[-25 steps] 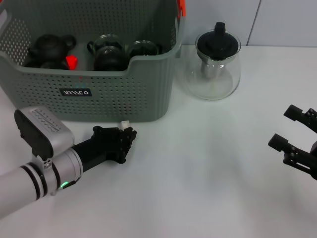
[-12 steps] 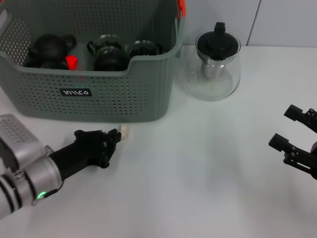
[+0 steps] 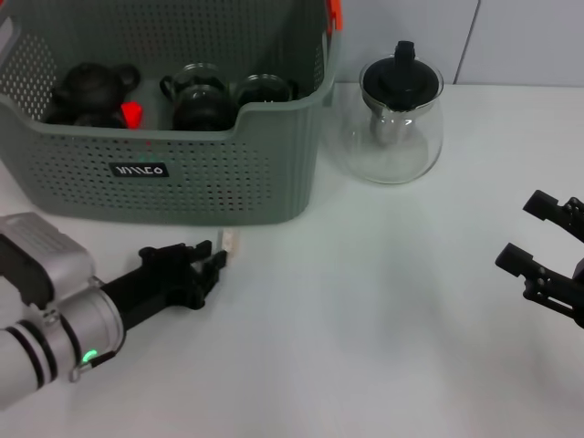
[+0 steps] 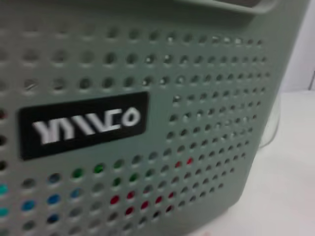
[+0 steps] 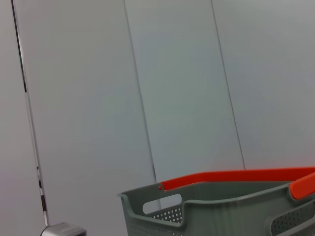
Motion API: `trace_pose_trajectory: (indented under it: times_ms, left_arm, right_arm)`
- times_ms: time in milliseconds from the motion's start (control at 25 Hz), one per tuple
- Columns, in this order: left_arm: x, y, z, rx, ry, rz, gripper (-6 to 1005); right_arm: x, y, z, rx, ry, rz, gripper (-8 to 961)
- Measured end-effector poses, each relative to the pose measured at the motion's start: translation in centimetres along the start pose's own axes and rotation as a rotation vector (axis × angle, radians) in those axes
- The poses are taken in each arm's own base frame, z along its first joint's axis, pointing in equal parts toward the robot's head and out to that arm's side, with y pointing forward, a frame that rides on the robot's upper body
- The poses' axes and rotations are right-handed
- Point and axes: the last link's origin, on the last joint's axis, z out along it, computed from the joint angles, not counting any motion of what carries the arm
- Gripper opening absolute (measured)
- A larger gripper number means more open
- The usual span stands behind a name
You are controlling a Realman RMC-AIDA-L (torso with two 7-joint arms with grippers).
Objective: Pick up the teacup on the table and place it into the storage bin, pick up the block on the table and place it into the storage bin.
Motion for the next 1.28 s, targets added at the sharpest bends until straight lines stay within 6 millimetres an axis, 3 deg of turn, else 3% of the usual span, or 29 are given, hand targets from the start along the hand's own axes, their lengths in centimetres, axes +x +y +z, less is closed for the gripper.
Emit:
trace_pose_trajectory:
  times_ms: [80, 280, 720, 1280]
  left_arm:
    - [0.0, 0.5, 0.3, -0.003, 0.016, 0.034, 122]
    - [0.2, 1.3, 0.6, 0.01, 0.073, 0.105, 360]
    - [0.3, 1.4, 1.4, 0.028, 0.061, 0.144, 735]
    - [0.2, 0.6, 1.3, 0.073, 0.047, 0.116, 734]
  right_arm:
    - [0.0, 0.0, -0.1, 0.003, 0.0, 0.001, 879]
    - [0.0, 0.0, -0.3, 0.012, -0.002, 0.001, 880]
    - [0.1, 0.0, -0.3, 0.015, -0.001, 0.002, 880]
    - [0.0, 0.0, -0.3, 0.011, -0.002, 0.003, 879]
